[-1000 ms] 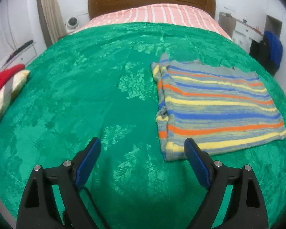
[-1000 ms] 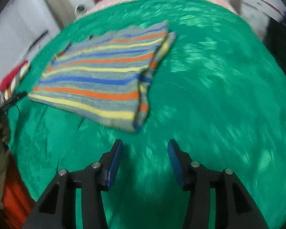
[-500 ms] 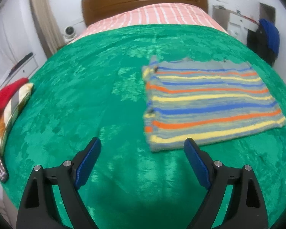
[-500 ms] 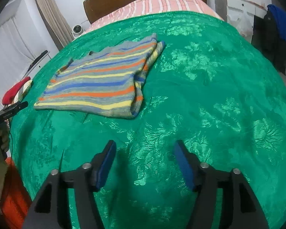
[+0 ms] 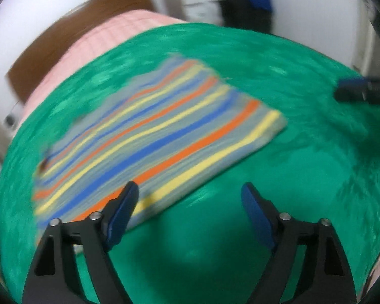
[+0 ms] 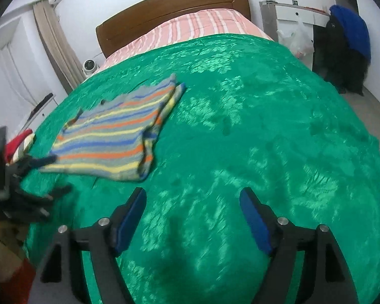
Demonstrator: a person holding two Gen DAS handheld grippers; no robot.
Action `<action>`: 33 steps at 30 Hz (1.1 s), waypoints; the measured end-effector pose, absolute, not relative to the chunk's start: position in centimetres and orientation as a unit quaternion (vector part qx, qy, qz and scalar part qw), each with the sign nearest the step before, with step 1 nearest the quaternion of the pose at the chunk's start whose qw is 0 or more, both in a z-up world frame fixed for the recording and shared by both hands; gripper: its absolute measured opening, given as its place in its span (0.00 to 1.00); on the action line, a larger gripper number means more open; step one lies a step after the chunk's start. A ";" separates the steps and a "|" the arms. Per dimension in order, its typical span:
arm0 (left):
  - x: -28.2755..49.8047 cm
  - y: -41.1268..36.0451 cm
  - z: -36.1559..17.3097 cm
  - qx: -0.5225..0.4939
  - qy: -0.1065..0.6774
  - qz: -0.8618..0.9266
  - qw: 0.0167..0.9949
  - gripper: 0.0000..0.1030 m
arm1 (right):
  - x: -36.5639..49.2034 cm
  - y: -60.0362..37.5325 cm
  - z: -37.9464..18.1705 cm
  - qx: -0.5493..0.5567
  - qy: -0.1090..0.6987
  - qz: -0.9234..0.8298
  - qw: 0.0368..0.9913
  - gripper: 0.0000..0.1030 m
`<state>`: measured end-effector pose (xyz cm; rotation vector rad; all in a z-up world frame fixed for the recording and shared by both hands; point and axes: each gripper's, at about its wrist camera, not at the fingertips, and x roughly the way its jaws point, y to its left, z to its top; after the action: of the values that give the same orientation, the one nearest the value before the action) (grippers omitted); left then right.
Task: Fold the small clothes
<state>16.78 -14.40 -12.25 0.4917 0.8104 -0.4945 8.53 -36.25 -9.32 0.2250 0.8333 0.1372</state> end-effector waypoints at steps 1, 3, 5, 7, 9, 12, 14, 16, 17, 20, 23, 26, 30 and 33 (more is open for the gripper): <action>17.1 -15.8 -12.7 0.238 0.387 -0.245 0.856 0.77 | 9.0 -36.7 -9.1 0.114 0.402 0.070 0.906 0.74; 17.8 -17.8 -13.4 0.243 0.381 -0.256 0.854 0.77 | 10.1 -37.6 -8.4 0.126 0.397 0.083 0.905 0.74; 18.4 -19.5 -13.6 0.246 0.373 -0.262 0.855 0.77 | 12.2 -38.4 -8.0 0.150 0.398 0.114 0.898 0.74; 18.7 -20.8 -13.7 0.246 0.369 -0.272 0.854 0.66 | 14.4 -38.8 -8.1 0.172 0.403 0.147 0.887 0.73; 18.4 -22.0 -13.7 0.259 0.358 -0.290 0.849 0.39 | 17.7 -38.9 -8.5 0.191 0.413 0.178 0.872 0.73; 18.2 -23.4 -14.4 0.291 0.345 -0.281 0.847 0.06 | 23.2 -38.4 -10.1 0.229 0.445 0.214 0.839 0.73; 18.7 -22.1 -13.9 0.254 0.354 -0.288 0.853 0.04 | 26.8 -37.4 -11.5 0.253 0.469 0.240 0.811 0.73; 19.0 -20.6 -13.1 0.209 0.359 -0.299 0.859 0.04 | 30.1 -36.1 -13.0 0.278 0.490 0.250 0.787 0.68; 18.9 -19.4 -12.5 0.183 0.359 -0.303 0.864 0.04 | 31.4 -35.4 -13.5 0.285 0.494 0.247 0.784 0.61; 18.6 -15.7 -10.8 0.125 0.356 -0.296 0.878 0.04 | 34.8 -32.0 -14.2 0.261 0.515 0.228 0.784 0.10; 18.5 -9.7 -8.5 0.048 0.352 -0.272 0.894 0.04 | 36.0 -28.5 -11.5 0.250 0.493 0.240 0.798 0.10; 18.3 -1.7 -6.5 -0.037 0.348 -0.236 0.907 0.04 | 36.3 -22.6 -7.6 0.209 0.471 0.284 0.809 0.10; 18.3 7.2 -6.2 -0.117 0.358 -0.179 0.909 0.04 | 37.7 -12.5 -5.9 0.169 0.474 0.325 0.801 0.10; 18.1 13.3 -7.3 -0.161 0.371 -0.128 0.906 0.04 | 38.8 -6.1 -7.1 0.150 0.489 0.338 0.790 0.10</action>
<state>18.14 13.32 -7.29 -0.3322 0.7659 -0.2641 38.79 -6.08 -7.15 0.3232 1.0540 0.7287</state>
